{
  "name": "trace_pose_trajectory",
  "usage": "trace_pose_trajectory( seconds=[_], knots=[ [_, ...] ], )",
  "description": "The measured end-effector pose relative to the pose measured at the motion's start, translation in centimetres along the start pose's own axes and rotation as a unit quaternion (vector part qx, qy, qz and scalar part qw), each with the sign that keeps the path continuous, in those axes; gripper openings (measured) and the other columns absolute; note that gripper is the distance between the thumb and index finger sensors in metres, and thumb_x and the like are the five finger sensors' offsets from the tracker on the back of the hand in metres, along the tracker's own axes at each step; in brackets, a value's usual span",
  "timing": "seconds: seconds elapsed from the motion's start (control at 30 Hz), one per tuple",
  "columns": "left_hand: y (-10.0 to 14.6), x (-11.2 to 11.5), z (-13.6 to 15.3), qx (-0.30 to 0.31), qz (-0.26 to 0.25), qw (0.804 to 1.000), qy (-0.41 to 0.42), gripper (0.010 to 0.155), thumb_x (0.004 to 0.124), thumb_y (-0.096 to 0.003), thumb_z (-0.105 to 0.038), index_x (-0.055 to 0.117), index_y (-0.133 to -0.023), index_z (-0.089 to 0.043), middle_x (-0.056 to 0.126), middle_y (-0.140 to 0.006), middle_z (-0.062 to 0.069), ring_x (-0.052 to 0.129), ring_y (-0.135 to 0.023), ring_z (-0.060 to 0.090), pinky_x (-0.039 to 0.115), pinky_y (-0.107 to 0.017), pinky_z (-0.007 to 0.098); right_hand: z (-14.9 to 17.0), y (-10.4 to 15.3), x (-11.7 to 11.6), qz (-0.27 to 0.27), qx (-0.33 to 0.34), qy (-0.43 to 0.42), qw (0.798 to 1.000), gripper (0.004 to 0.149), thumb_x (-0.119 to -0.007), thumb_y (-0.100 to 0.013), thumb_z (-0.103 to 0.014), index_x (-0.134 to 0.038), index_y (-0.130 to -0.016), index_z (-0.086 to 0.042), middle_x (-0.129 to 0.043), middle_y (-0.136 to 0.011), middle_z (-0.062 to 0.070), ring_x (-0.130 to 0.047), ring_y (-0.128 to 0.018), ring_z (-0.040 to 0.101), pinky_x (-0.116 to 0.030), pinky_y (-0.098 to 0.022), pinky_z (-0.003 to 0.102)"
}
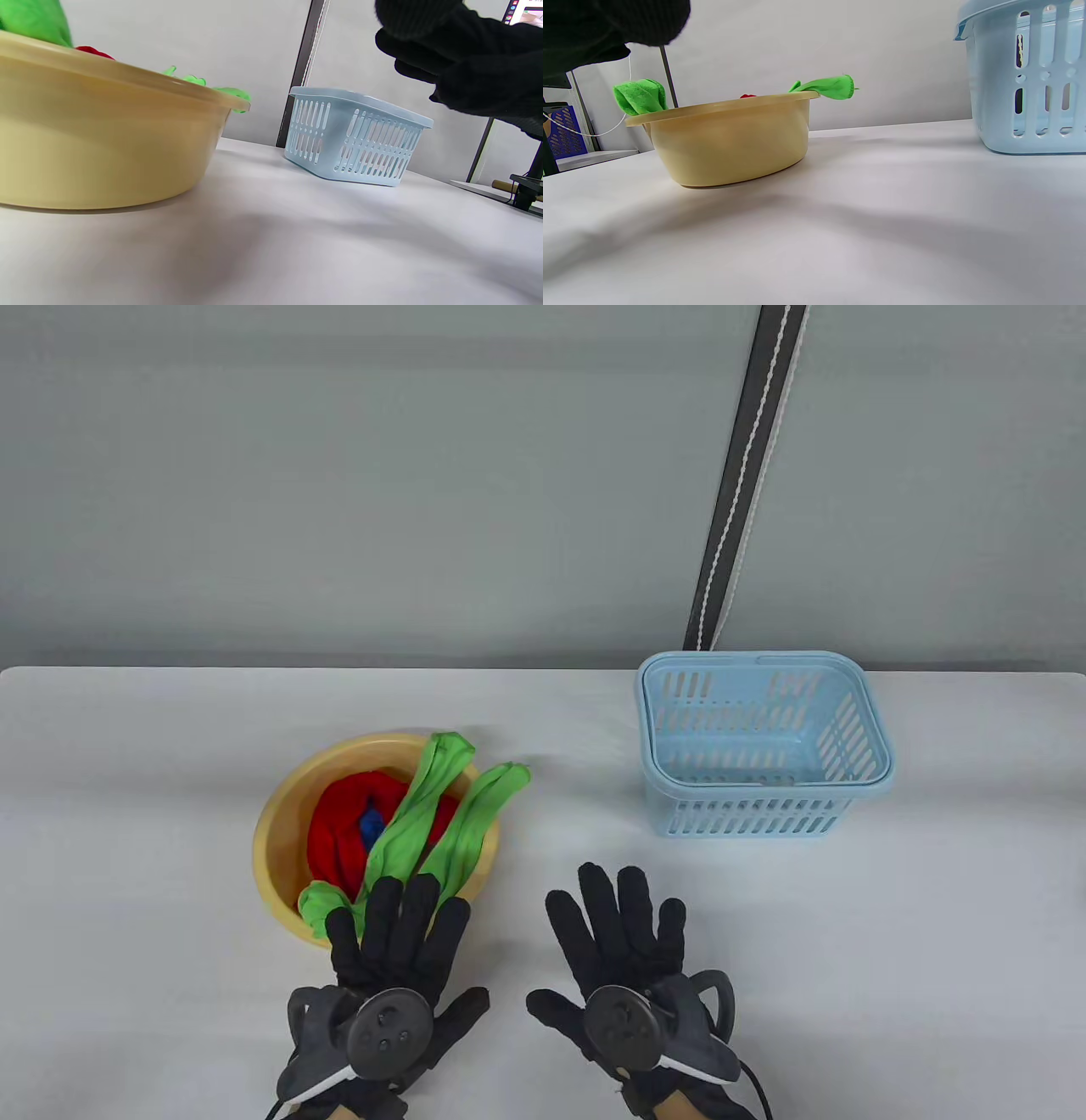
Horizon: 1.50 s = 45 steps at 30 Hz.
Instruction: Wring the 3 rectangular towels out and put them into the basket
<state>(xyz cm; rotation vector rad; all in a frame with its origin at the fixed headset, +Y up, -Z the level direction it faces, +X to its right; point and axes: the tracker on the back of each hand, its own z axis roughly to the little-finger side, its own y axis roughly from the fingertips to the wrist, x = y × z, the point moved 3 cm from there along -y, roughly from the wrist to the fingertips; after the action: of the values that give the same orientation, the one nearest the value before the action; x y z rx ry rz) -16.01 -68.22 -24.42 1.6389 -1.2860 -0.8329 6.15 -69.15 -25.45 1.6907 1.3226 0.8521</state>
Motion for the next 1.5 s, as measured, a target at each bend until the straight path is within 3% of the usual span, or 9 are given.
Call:
trace_pose_trajectory(
  seconds=[0.5, 0.73, 0.9, 0.97, 1.07, 1.17, 1.33, 1.5],
  knots=[
    [-1.0, -0.7, 0.6, -0.017, -0.001, 1.0, 0.009, 0.09, 0.061, -0.054, -0.07, 0.013, -0.118, -0.028, 0.009, -0.125, 0.013, 0.01, -0.11, 0.051, 0.018, -0.067, 0.08, 0.1, 0.2, 0.2, 0.006, -0.006, -0.001, 1.0, 0.099, -0.071, -0.054, -0.065, -0.001, -0.112, -0.027, -0.003, -0.12, 0.018, -0.001, -0.108, 0.05, -0.015, -0.066, 0.08],
    [-5.2, -7.2, 4.7, -0.073, 0.0, 0.997, 0.009, 0.089, 0.067, -0.0543, -0.066, 0.021, -0.119, -0.025, 0.018, -0.126, 0.016, 0.024, -0.112, 0.052, 0.033, -0.073, 0.077, 0.2, 0.2, 0.2, 0.007, -0.007, 0.001, 1.0, 0.098, -0.071, -0.054, -0.065, -0.001, -0.112, -0.027, -0.003, -0.12, 0.018, -0.002, -0.108, 0.05, -0.015, -0.066, 0.08],
    [-9.8, -10.3, 10.4, -0.162, 0.075, 0.982, 0.058, 0.09, 0.074, -0.0532, -0.061, 0.026, -0.118, -0.022, 0.034, -0.127, 0.013, 0.053, -0.11, 0.05, 0.054, -0.073, 0.071, 0.5, 0.2, 0.2, 0.005, -0.014, 0.003, 1.0, 0.098, -0.071, -0.054, -0.064, -0.001, -0.112, -0.027, -0.004, -0.12, 0.018, -0.003, -0.108, 0.05, -0.015, -0.066, 0.08],
    [-11.5, -10.2, 13.0, -0.204, 0.131, 0.966, 0.09, 0.089, 0.075, -0.0533, -0.06, 0.028, -0.118, -0.022, 0.039, -0.126, 0.012, 0.061, -0.108, 0.049, 0.059, -0.072, 0.069, 0.7, 0.3, 0.1, 0.001, -0.02, 0.005, 1.0, 0.098, -0.071, -0.054, -0.064, -0.001, -0.113, -0.027, -0.005, -0.121, 0.019, -0.003, -0.108, 0.051, -0.015, -0.066, 0.08],
    [-13.3, -9.3, 16.0, -0.252, 0.171, 0.947, 0.106, 0.089, 0.079, -0.0527, -0.057, 0.03, -0.118, -0.022, 0.046, -0.125, 0.013, 0.07, -0.103, 0.048, 0.065, -0.069, 0.066, 1.1, 0.2, 0.0, -0.003, -0.027, 0.003, 1.0, 0.098, -0.071, -0.054, -0.064, -0.002, -0.113, -0.027, -0.005, -0.121, 0.019, -0.003, -0.108, 0.051, -0.015, -0.066, 0.08],
    [-14.7, -8.0, 18.0, -0.289, 0.202, 0.931, 0.095, 0.089, 0.082, -0.0518, -0.055, 0.032, -0.118, -0.023, 0.07, -0.113, 0.017, 0.086, -0.089, 0.045, 0.074, -0.063, 0.061, 1.4, 0.2, -0.1, -0.005, -0.032, 0.005, 0.999, 0.098, -0.071, -0.054, -0.064, -0.001, -0.113, -0.027, -0.005, -0.121, 0.019, -0.004, -0.108, 0.051, -0.015, -0.066, 0.08],
    [-16.9, -5.0, 19.6, -0.322, 0.283, 0.9, 0.081, 0.086, 0.084, -0.0505, -0.055, 0.037, -0.118, -0.029, 0.09, -0.092, 0.014, 0.098, -0.069, 0.039, 0.082, -0.051, 0.053, 1.6, 0.1, -0.1, -0.007, -0.035, 0.004, 0.999, 0.098, -0.071, -0.055, -0.064, -0.002, -0.113, -0.027, -0.006, -0.121, 0.019, -0.004, -0.109, 0.051, -0.015, -0.066, 0.08],
    [-18.6, -3.5, 20.5, -0.343, 0.302, 0.888, 0.058, 0.081, 0.085, -0.0501, -0.054, 0.045, -0.116, -0.03, 0.099, -0.08, 0.01, 0.102, -0.057, 0.035, 0.085, -0.044, 0.049, 1.6, 0.1, -0.1, -0.008, -0.035, 0.008, 0.999, 0.098, -0.071, -0.054, -0.064, -0.002, -0.113, -0.027, -0.007, -0.121, 0.019, -0.005, -0.109, 0.051, -0.016, -0.066, 0.08]
  ],
)
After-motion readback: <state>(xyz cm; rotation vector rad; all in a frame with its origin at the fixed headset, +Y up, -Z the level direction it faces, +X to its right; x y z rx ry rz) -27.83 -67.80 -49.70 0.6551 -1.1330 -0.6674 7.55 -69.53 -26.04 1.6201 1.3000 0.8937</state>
